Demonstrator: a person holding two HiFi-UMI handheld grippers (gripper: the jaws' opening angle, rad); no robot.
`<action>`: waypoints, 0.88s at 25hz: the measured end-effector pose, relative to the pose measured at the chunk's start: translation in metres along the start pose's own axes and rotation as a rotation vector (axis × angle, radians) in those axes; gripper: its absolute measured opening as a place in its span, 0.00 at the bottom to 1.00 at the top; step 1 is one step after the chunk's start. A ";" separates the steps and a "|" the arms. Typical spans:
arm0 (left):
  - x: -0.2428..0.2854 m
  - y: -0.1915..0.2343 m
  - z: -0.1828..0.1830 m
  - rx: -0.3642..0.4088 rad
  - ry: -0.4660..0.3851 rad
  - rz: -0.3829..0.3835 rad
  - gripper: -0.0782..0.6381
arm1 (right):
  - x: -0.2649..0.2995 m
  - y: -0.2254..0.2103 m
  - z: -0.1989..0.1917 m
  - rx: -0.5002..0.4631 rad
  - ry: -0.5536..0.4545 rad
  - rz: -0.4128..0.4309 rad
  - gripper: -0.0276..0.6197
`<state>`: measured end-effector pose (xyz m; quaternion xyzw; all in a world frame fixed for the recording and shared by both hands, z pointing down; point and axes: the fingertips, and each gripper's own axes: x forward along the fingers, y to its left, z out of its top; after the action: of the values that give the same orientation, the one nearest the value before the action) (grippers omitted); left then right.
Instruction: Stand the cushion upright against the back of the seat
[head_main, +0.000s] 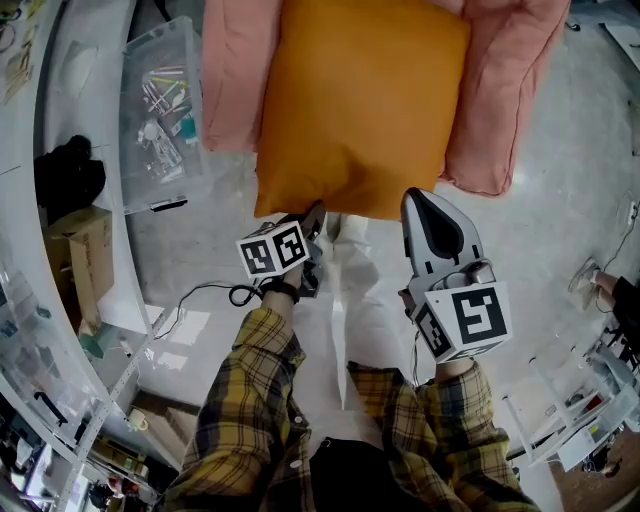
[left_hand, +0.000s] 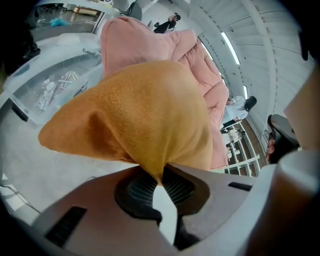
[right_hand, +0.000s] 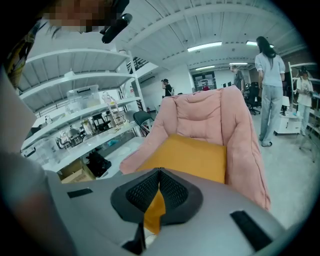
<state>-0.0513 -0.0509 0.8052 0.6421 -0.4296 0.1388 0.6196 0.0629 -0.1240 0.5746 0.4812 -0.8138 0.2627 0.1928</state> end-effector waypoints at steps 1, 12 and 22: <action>-0.001 -0.001 -0.001 -0.008 -0.001 0.001 0.15 | -0.001 -0.001 0.001 0.000 -0.002 -0.002 0.07; -0.026 -0.038 -0.006 -0.036 0.025 -0.036 0.14 | -0.024 0.007 0.018 -0.003 -0.026 0.007 0.07; -0.076 -0.114 0.021 -0.125 -0.025 -0.134 0.14 | -0.070 0.006 0.062 -0.011 -0.083 0.004 0.07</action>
<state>-0.0216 -0.0573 0.6703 0.6308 -0.4012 0.0621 0.6612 0.0861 -0.1119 0.4845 0.4890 -0.8235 0.2384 0.1609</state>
